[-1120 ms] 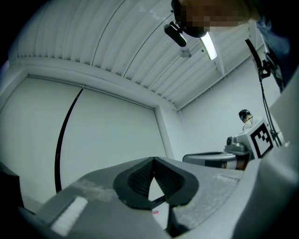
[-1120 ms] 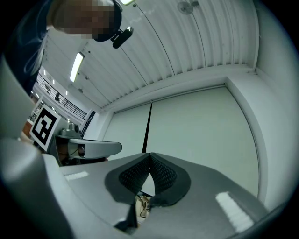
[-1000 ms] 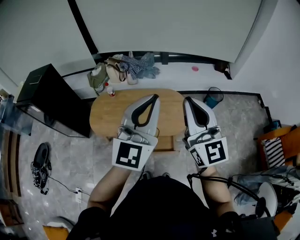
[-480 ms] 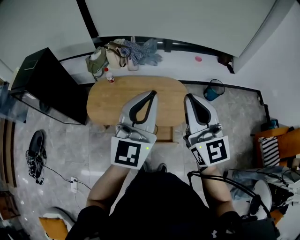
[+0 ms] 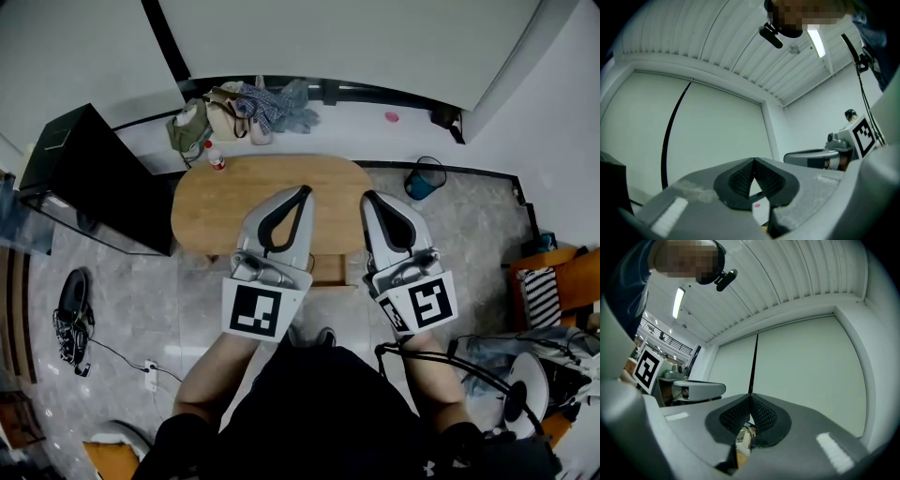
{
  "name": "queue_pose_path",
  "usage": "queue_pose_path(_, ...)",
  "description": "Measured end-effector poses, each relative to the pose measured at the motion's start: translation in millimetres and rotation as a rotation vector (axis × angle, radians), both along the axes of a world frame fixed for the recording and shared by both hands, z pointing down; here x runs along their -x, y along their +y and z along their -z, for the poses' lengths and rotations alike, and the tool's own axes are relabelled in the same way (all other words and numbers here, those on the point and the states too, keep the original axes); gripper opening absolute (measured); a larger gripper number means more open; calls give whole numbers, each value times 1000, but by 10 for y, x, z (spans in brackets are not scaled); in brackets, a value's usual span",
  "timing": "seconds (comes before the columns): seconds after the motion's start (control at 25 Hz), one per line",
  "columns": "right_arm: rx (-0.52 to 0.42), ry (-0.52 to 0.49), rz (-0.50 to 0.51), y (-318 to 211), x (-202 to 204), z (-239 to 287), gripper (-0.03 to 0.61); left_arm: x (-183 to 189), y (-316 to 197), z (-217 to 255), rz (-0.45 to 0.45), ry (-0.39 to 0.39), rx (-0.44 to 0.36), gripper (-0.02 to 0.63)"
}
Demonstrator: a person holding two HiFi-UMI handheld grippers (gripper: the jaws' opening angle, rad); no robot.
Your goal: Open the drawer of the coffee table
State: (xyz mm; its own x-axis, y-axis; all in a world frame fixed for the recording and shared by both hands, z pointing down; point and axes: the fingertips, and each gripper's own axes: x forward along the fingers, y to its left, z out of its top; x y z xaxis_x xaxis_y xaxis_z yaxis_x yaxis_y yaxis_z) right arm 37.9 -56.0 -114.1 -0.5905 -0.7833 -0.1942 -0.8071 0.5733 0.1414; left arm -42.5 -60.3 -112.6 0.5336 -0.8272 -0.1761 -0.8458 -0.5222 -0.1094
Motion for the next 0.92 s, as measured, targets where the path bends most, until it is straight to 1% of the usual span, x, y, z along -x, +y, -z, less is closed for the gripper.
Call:
queue_pose_path(0.56, 28, -8, 12, -126, 32, -38, 2, -30, -149, -94, -8, 5, 49, 2)
queue_pose_path(0.92, 33, -8, 9, -117, 62, -77, 2, -30, -129, -142, -20, -4, 48, 2)
